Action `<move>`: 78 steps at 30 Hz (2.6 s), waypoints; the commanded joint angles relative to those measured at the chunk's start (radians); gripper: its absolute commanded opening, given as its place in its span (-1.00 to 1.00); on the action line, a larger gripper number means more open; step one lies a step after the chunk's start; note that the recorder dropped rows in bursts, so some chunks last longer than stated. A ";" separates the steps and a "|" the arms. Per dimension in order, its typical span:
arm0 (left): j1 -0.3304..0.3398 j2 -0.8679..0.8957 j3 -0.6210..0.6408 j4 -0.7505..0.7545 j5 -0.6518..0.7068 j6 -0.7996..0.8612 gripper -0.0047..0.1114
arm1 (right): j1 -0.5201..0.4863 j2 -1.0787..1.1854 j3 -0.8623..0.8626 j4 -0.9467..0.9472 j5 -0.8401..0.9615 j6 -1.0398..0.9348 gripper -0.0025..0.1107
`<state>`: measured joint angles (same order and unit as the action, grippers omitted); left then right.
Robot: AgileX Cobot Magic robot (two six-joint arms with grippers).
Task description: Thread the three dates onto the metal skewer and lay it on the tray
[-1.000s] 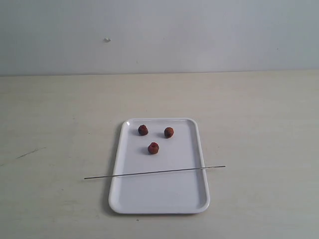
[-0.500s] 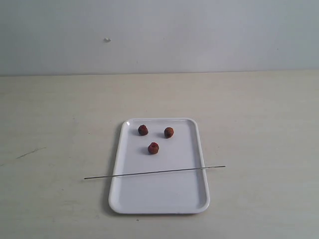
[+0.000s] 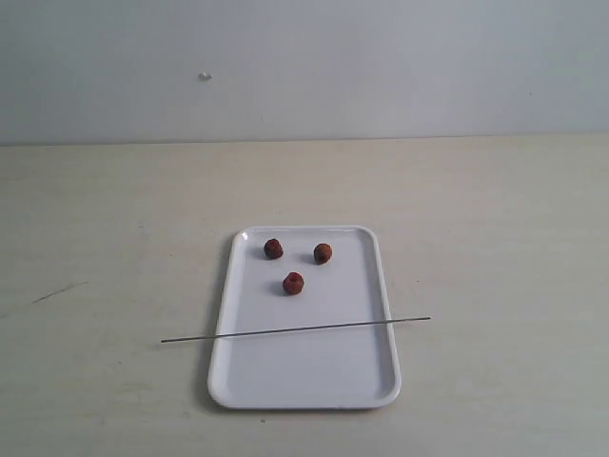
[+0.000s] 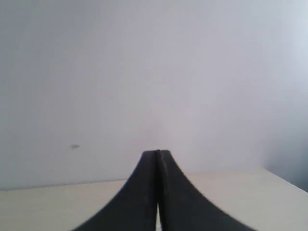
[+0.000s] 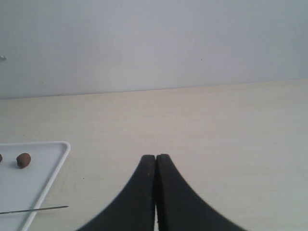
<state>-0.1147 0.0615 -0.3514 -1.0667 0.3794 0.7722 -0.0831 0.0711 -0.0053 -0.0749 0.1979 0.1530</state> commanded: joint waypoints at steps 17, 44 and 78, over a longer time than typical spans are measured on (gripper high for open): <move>0.123 0.607 -0.227 -0.678 0.665 1.000 -0.92 | 0.002 -0.004 0.005 -0.006 -0.006 -0.002 -0.96; -0.395 1.756 -0.716 -0.010 -0.487 1.143 -0.92 | 0.002 -0.004 0.005 -0.006 -0.006 -0.002 -0.96; -0.318 1.706 -0.834 0.527 0.256 0.572 -0.92 | 0.002 -0.004 0.005 -0.006 -0.006 -0.002 -0.96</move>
<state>-0.4333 1.7783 -1.1340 -0.8563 0.5238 1.7326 -0.0831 0.0711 -0.0053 -0.0765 0.1979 0.1530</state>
